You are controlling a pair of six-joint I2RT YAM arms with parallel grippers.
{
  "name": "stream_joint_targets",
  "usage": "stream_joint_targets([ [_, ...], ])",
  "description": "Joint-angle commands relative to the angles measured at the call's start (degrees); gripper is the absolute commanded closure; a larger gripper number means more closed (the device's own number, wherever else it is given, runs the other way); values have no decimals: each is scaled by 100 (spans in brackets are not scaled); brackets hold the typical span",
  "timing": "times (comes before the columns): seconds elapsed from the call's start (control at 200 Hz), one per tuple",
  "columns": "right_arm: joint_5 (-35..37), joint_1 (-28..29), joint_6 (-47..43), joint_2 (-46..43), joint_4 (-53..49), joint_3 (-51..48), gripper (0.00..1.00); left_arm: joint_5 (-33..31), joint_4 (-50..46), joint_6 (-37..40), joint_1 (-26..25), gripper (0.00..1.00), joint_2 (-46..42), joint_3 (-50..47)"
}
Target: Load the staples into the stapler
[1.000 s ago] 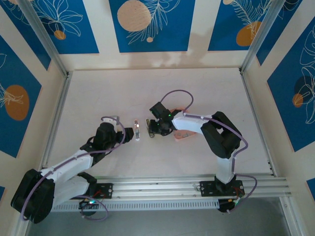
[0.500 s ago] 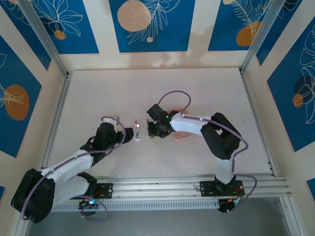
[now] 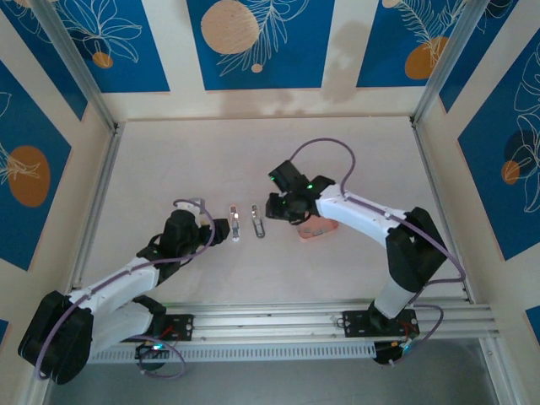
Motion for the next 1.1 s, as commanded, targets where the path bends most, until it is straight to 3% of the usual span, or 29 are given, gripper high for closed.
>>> stream_joint_targets([
  [0.0, -108, -584, 46, -192, -870, 74, 67, 71, 104, -100, 59, 20, 53, 207],
  [0.17, -482, -1453, -367, -57, -1096, 70, 64, 75, 166, -90, 60, 20, 181, 277],
  [0.31, -436, -1729, -1120, 407, -1252, 424, 62, 28, 194, -57, 58, 20, 234, 303],
  [0.46, -208, -1684, -1948, 1146, -1561, 1088, 60, 88, 407, -3, 58, 19, 285, 261],
  [0.69, -155, -1625, -2611, 2049, -1665, 1801, 59, 895, 2679, -37, 66, 20, 513, -498],
  [1.095, -298, -1538, -3168, 2592, -1704, 2029, 59, 1344, 3095, -63, 59, 21, 1147, -270],
])
